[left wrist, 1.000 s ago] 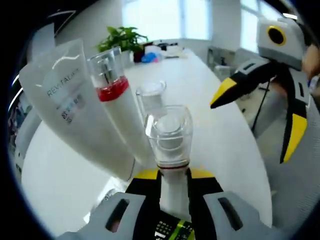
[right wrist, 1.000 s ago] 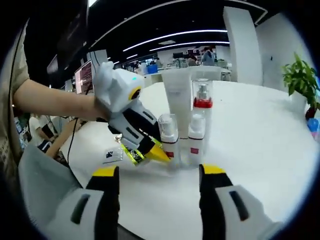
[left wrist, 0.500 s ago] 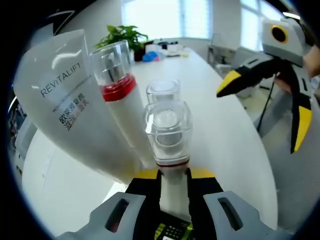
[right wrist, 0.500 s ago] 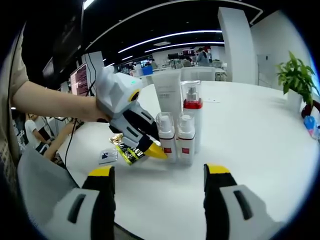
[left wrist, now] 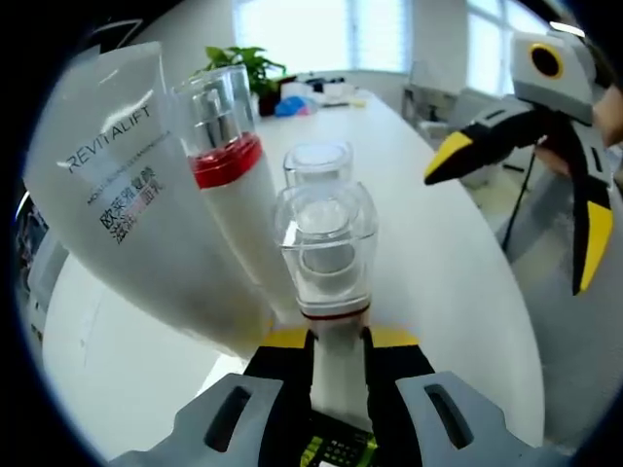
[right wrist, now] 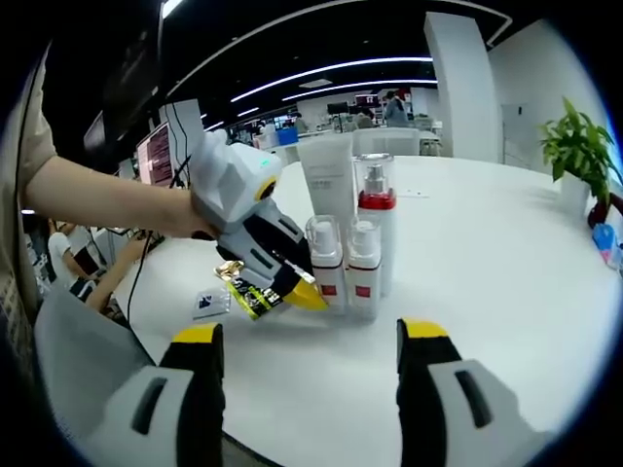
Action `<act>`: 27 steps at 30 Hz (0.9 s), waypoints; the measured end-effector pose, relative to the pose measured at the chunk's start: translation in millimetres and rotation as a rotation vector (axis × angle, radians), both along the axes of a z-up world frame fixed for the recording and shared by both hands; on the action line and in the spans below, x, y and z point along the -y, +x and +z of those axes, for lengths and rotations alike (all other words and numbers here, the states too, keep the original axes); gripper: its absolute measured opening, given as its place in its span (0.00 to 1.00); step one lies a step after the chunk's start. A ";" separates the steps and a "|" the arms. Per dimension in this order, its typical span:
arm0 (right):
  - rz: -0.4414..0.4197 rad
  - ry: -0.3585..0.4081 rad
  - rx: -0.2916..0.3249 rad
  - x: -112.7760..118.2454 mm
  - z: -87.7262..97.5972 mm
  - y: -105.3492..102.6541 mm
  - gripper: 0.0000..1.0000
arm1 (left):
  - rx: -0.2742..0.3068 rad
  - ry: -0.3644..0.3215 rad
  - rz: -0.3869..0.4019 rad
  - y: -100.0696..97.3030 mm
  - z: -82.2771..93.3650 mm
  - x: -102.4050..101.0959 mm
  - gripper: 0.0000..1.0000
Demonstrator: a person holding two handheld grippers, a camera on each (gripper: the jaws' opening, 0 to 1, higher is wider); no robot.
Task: Arrange the skincare products in the storage area until every visible bottle or jar stands upright without overlapping.
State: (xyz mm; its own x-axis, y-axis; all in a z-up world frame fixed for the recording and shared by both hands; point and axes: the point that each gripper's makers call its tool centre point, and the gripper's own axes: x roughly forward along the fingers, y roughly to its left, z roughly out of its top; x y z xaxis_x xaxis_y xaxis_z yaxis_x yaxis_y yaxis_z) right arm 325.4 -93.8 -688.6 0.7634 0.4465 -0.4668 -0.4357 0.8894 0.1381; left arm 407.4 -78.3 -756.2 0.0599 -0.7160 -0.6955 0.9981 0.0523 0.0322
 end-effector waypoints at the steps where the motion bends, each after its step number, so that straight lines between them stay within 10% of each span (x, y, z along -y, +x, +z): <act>1: -0.001 0.000 0.000 0.1 -0.1 0.0 0.73 | 0.001 -0.001 0.000 0.4 -0.1 0.2 0.16; 27: -0.009 0.009 0.027 3.2 9.8 1.6 0.74 | -0.023 0.020 0.089 -11.1 14.3 -26.0 0.42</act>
State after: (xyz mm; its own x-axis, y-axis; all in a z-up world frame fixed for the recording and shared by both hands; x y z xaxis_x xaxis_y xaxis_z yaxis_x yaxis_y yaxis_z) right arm 327.0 -97.0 -678.8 0.7800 0.4435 -0.4416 -0.4313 0.8922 0.1342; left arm 396.3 -52.4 -741.9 0.1064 -0.6944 -0.7116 0.9901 0.1399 0.0115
